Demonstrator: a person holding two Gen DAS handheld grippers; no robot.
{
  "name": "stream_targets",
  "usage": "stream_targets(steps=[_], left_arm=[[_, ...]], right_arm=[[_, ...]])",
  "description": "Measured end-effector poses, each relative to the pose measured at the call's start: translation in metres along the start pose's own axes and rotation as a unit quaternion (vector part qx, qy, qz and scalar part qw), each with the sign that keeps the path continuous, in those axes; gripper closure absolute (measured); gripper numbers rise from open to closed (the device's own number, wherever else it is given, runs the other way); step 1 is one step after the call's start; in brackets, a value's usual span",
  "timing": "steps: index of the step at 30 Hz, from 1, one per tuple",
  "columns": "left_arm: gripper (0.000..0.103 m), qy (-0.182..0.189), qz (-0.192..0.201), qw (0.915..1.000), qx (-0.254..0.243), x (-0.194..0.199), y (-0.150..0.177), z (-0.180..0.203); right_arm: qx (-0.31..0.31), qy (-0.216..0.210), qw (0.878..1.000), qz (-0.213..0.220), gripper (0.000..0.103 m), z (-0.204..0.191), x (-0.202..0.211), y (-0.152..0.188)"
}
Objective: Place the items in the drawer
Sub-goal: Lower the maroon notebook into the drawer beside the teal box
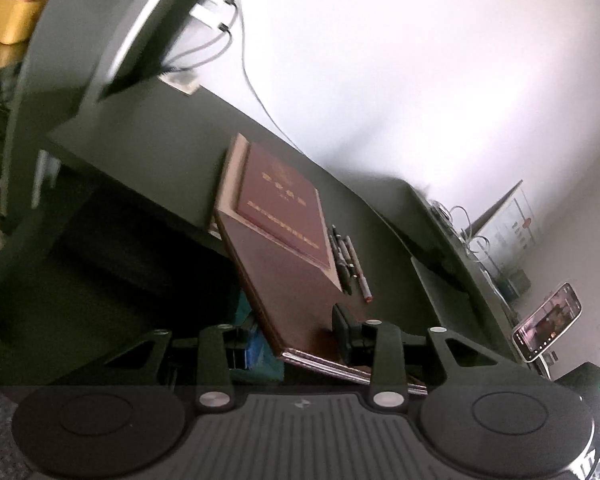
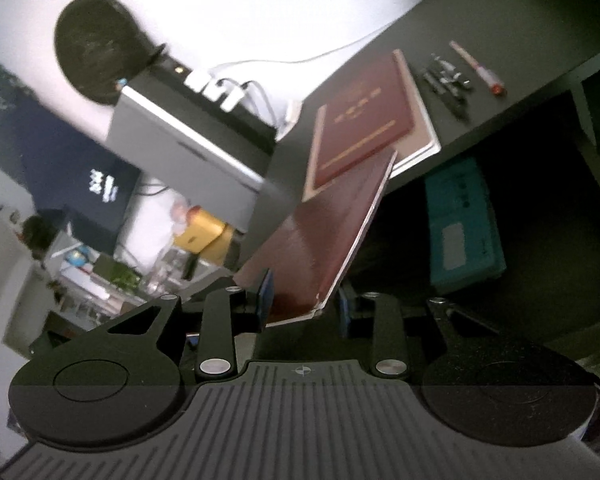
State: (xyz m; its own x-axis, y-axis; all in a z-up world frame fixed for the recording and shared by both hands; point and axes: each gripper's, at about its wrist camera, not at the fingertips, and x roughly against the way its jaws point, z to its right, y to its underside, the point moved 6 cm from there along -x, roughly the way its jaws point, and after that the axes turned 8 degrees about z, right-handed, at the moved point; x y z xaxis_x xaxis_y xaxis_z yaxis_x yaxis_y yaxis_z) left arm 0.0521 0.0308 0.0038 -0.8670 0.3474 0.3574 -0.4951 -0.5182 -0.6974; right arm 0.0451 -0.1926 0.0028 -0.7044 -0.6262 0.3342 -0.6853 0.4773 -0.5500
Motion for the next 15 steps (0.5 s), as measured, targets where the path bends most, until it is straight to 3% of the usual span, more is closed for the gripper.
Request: stream_targets(steps=[6,15], left_arm=[[0.068,-0.036,-0.003,0.9993,0.008,0.02,0.001,-0.011],[0.067,-0.084,-0.049,0.994,0.05,-0.01,0.008,-0.059]], right_arm=[[-0.002,-0.012,0.999,-0.032,0.069,-0.014,-0.003,0.014],[-0.017,0.029,0.996,-0.085,0.069,0.003,-0.049,0.028]])
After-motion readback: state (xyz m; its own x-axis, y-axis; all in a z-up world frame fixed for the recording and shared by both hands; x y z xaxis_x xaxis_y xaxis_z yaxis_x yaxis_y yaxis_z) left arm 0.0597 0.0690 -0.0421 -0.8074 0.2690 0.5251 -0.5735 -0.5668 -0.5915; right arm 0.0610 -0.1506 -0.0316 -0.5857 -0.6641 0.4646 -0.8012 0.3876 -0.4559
